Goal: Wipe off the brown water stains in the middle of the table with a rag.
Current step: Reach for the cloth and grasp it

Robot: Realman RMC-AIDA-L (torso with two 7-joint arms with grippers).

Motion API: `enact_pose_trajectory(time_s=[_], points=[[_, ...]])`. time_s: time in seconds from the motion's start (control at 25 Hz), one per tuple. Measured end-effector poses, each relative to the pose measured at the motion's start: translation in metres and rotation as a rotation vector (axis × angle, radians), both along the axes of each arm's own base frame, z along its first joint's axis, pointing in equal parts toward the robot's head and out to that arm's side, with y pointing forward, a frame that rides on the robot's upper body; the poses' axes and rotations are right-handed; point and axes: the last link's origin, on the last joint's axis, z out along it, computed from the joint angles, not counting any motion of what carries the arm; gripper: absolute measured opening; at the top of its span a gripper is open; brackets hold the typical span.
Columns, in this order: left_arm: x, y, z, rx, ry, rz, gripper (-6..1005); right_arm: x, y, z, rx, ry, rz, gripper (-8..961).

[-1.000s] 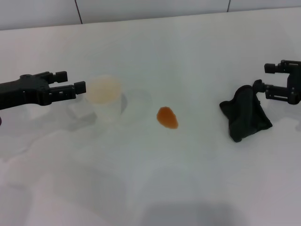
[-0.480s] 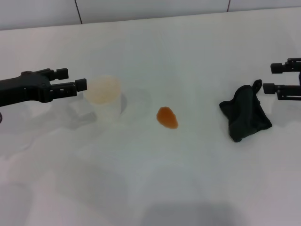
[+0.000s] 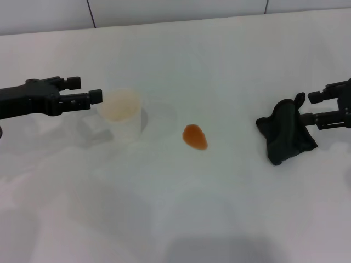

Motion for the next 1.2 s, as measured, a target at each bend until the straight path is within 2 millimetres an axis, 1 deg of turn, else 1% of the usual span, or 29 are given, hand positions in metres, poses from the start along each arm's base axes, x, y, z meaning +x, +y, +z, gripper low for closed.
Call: enact_pose_trajectory(time_s=[0.24,0.52,0.72,0.88,1.0,1.2], points=[[-0.003,-0.002,-0.001,-0.005,0.005,0.008,870,0.001,0.007,-0.007,0.002,-0.008,-0.003,615],[-0.002,0.000,-0.001,-0.003,0.010,0.008,870,0.008,0.017,-0.022,0.018,-0.028,-0.021,616],[-0.002,0.001,-0.001,-0.001,0.010,0.007,870,0.010,0.019,-0.026,0.021,-0.039,-0.031,616],[-0.001,0.001,0.000,0.003,0.011,0.006,870,0.013,0.024,-0.028,-0.008,-0.111,-0.088,616],[-0.002,0.003,0.000,0.011,0.015,0.008,870,0.010,0.029,-0.027,-0.035,-0.153,-0.120,616],[-0.002,0.004,0.001,0.017,0.021,0.013,870,0.000,0.037,-0.025,-0.074,-0.202,-0.114,614]])
